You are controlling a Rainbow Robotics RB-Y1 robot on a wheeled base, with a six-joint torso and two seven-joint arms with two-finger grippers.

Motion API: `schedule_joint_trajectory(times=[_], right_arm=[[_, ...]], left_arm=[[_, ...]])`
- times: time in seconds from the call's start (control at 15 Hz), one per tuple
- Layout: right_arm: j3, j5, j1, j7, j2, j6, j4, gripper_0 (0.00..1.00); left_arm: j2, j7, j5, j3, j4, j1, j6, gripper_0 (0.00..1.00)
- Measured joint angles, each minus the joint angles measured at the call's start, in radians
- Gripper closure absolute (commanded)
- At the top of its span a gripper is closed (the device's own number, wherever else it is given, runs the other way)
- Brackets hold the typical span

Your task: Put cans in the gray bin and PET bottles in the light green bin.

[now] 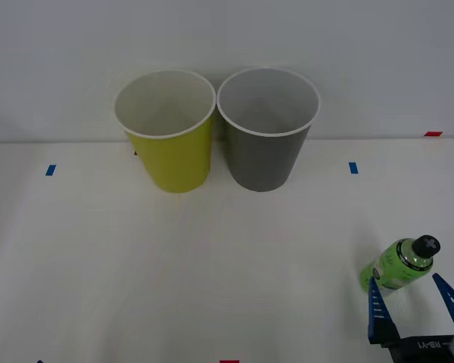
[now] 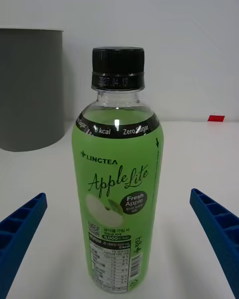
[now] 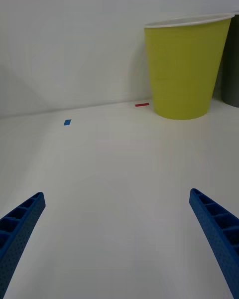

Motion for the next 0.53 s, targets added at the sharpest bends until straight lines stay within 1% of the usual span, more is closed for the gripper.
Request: schedule_joint_trajectory(times=[0.4,0.53], right_arm=[[-0.041,0.001,-0.069,0.006,0.081,0.085,0.000,0.00],[-0.050,0.002,-0.092,0.006,0.094,0.106,0.000,0.00]], left_arm=[[0.000,0.000,0.000,0.000,0.000,0.000,0.000,0.00],[0.000,0.000,0.000,0.000,0.000,0.000,0.000,0.00]])
